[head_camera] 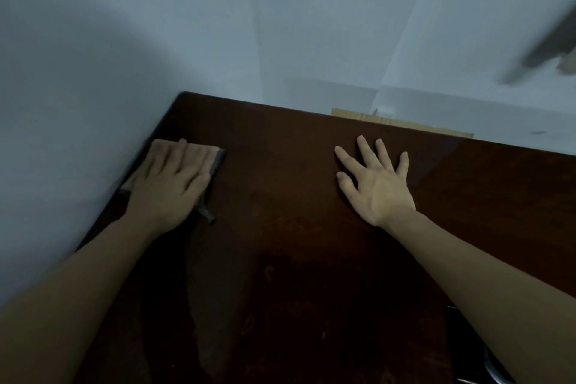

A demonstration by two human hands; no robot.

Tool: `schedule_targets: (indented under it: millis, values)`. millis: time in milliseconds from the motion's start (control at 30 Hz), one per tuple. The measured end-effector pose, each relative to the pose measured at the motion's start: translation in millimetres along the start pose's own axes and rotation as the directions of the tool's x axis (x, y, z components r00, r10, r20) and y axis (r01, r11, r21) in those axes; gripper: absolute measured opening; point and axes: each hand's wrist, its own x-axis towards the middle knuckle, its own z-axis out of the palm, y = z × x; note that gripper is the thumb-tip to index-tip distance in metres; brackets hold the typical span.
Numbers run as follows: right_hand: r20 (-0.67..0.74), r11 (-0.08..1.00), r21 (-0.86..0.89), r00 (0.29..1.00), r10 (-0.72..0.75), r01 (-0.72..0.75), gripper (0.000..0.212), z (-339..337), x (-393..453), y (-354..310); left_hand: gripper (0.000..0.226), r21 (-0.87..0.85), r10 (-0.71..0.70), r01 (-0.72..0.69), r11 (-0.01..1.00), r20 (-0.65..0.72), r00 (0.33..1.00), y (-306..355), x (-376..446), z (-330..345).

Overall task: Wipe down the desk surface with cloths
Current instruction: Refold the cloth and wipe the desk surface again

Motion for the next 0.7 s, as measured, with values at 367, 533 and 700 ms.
schedule_targets:
  millis: [367, 533, 700]
  values:
    - [0.011, 1.000, 0.005, 1.000, 0.011, -0.011, 0.058, -3.4, -4.3, -0.2, 0.061, -0.028, 0.340, -0.339, 0.940, 0.021, 0.940, 42.1, -50.4, -12.9]
    - [0.008, 1.000, 0.009, 1.000, 0.012, -0.012, 0.057, -2.7, -3.6, 0.0, 0.064, -0.079, -0.008, 0.012, 0.997, 0.048, 0.999, 63.0, 8.1, -17.6]
    - [0.018, 1.000, 0.005, 1.000, 0.000, 0.000, 0.057, -2.8, -3.1, 1.6, 0.071, -0.048, 0.081, -0.079, 0.996, 0.051, 0.995, 92.4, -0.7, -17.1]
